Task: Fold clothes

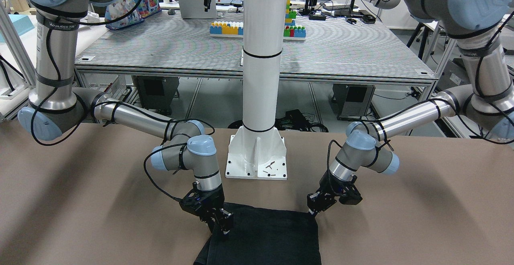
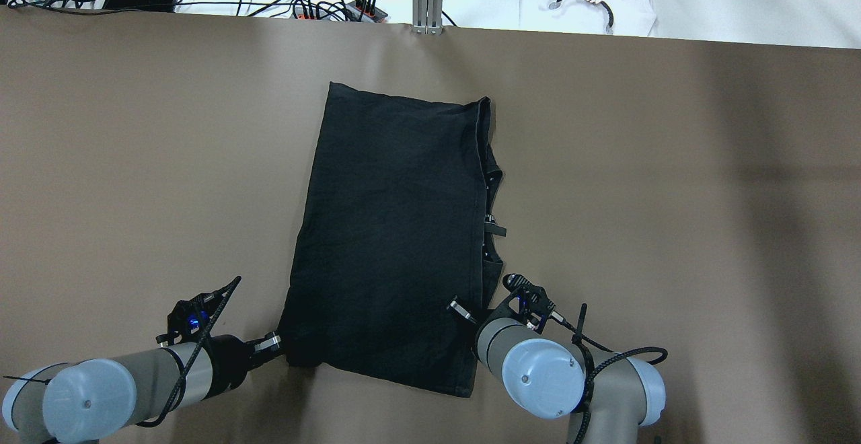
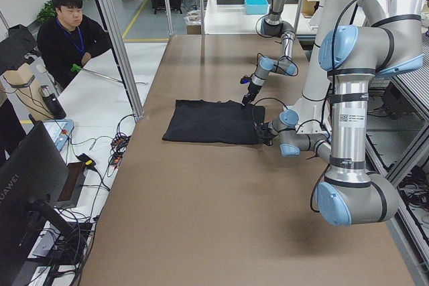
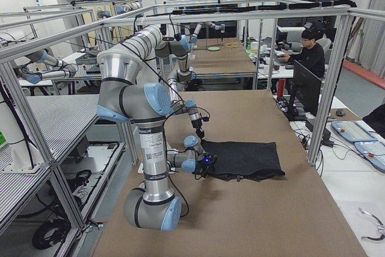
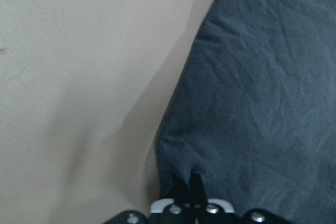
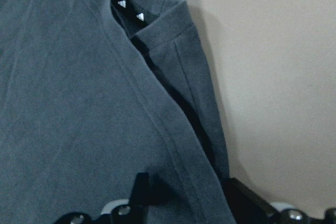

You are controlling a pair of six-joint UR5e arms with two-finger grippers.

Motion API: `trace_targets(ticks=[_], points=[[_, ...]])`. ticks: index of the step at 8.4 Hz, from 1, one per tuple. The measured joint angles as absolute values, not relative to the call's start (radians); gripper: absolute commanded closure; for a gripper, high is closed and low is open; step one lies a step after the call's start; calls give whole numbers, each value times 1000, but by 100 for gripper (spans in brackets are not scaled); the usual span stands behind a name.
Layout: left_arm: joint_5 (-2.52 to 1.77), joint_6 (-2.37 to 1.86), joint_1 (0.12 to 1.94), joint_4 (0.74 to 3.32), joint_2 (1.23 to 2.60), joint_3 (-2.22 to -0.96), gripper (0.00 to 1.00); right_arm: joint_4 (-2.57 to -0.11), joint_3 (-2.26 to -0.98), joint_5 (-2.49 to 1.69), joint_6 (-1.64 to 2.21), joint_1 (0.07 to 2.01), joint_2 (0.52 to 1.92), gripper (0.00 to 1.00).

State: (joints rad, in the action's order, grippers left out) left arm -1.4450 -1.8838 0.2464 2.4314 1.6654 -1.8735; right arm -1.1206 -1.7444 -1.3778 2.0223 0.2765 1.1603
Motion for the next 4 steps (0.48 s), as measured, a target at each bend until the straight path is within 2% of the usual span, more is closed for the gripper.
trace_targets(ticks=[1, 4], points=[[-1445, -1884, 247, 2431, 1667, -1873, 100, -1121, -1743, -1378, 2022, 276, 1158, 100], [-1446, -1884, 247, 2431, 1671, -1874, 100, -1120, -1751, -1376, 2018, 277, 1166, 100]])
